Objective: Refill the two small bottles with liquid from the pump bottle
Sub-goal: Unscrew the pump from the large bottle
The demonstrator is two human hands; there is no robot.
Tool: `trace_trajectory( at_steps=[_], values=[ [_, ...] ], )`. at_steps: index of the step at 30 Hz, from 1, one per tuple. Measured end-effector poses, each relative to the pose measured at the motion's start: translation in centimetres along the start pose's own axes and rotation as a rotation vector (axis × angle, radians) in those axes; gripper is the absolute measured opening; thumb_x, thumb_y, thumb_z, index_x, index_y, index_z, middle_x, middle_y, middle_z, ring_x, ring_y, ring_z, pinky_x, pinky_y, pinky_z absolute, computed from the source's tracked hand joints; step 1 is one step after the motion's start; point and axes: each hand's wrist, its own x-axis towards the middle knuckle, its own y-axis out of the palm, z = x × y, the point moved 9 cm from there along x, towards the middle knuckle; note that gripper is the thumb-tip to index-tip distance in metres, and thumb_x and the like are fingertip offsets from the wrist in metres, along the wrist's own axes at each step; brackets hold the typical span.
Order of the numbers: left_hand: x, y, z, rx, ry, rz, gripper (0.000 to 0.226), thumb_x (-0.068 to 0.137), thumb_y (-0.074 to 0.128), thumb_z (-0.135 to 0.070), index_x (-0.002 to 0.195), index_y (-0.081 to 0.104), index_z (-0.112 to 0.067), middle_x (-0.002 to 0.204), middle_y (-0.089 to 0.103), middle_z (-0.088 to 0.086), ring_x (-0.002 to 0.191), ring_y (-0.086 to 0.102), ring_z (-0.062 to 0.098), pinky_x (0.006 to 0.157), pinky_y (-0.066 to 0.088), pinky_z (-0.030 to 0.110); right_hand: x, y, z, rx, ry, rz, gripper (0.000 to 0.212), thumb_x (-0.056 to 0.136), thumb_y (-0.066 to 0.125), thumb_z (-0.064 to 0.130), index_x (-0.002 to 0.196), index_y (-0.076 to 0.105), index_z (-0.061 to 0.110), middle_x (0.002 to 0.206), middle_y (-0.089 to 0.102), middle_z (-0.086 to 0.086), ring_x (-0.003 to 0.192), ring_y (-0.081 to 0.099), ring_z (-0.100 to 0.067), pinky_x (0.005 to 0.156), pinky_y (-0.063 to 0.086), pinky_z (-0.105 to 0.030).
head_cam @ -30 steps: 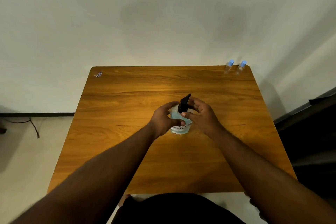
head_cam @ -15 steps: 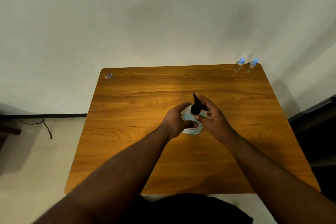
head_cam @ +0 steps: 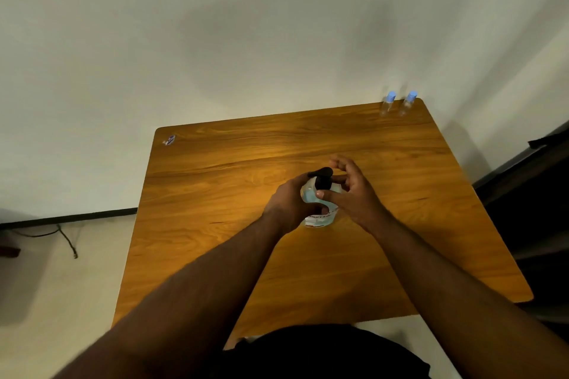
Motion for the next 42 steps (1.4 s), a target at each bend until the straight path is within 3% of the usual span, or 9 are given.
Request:
trace_trajectory(
  at_steps=[4,6,11,17,24,29,34,39,42],
  values=[
    [0.2,0.0,0.2,0.003,-0.005,0.010,0.079,0.072,0.085,-0.020,0.141,0.047,-0.028,0.126,0.061,-0.008,0.110,0.058,0.011,0.086,0.051,0.031,0.0,-0.4,-0.2,0.009,-0.001,-0.066,0.039,0.071,0.081,0.019,0.101,0.058,0.029,0.107,0.066,0.005,0.104,0.063,-0.011,0.087,0.055,-0.041],
    [0.5,0.0,0.3,0.007,-0.023,0.011,0.087,0.069,0.087,-0.025,0.144,0.043,-0.027,0.135,0.059,-0.004,0.119,0.058,0.016,0.094,0.053,0.038,0.1,-0.3,-0.4,0.025,-0.014,-0.033,0.033,0.078,0.075,0.015,0.107,0.063,0.027,0.112,0.067,0.004,0.111,0.061,-0.012,0.094,0.052,-0.043],
    [0.5,0.3,0.5,0.026,-0.033,0.028,0.091,0.070,0.087,-0.029,0.146,0.039,-0.028,0.140,0.057,0.000,0.118,0.061,0.022,0.094,0.055,0.044,-0.2,-0.3,-0.3,-0.012,0.003,-0.029,0.072,0.075,0.080,0.020,0.133,0.038,0.026,0.117,0.053,0.015,0.110,0.053,0.003,0.082,0.045,-0.012],
    [0.6,0.3,1.2,-0.028,-0.054,0.018,0.094,0.064,0.090,-0.030,0.145,0.042,-0.030,0.138,0.059,0.000,0.118,0.062,0.022,0.094,0.055,0.046,0.1,0.2,-0.4,-0.030,-0.015,-0.006,0.036,0.076,0.078,0.016,0.101,0.055,0.030,0.109,0.062,0.010,0.108,0.057,-0.006,0.094,0.050,-0.038],
    [0.8,0.6,1.9,-0.094,-0.057,0.011,0.091,0.065,0.089,-0.026,0.143,0.043,-0.031,0.136,0.061,-0.002,0.111,0.067,0.022,0.091,0.057,0.048,0.0,1.3,0.4,-0.127,-0.051,0.047,0.067,0.067,0.085,0.024,0.119,0.044,0.032,0.124,0.048,0.006,0.115,0.050,-0.011,0.093,0.046,-0.028],
    [0.6,0.3,1.6,-0.069,-0.050,0.004,0.093,0.065,0.090,-0.025,0.145,0.042,-0.028,0.141,0.056,0.000,0.117,0.062,0.022,0.094,0.055,0.047,-0.4,0.4,-0.3,0.003,-0.022,-0.152,0.046,0.075,0.079,0.015,0.109,0.051,0.028,0.113,0.061,-0.001,0.112,0.058,-0.018,0.090,0.053,-0.037],
    [0.6,0.4,1.5,-0.051,-0.051,0.007,0.091,0.064,0.090,-0.027,0.143,0.044,-0.032,0.138,0.058,-0.001,0.116,0.063,0.023,0.092,0.057,0.047,-0.8,0.7,-0.2,0.143,0.026,-0.032,0.056,0.078,0.076,0.015,0.118,0.049,0.042,0.127,0.054,0.001,0.116,0.055,-0.009,0.086,0.055,-0.034],
    [0.4,0.3,1.5,-0.043,-0.054,-0.007,0.093,0.064,0.090,-0.027,0.144,0.043,-0.032,0.137,0.059,-0.001,0.114,0.064,0.022,0.091,0.057,0.047,-0.5,0.2,1.2,-0.068,-0.042,-0.163,0.045,0.074,0.080,0.016,0.111,0.055,0.021,0.124,0.049,0.003,0.113,0.054,-0.011,0.085,0.052,-0.026],
    [0.4,0.2,1.3,-0.027,-0.054,-0.007,0.095,0.063,0.090,-0.026,0.145,0.041,-0.030,0.140,0.057,-0.001,0.120,0.061,0.022,0.095,0.055,0.047,-0.4,0.7,0.9,-0.012,-0.027,-0.039,0.043,0.081,0.073,0.013,0.121,0.058,0.021,0.136,0.042,0.008,0.123,0.048,-0.011,0.089,0.047,-0.020]
  ],
)
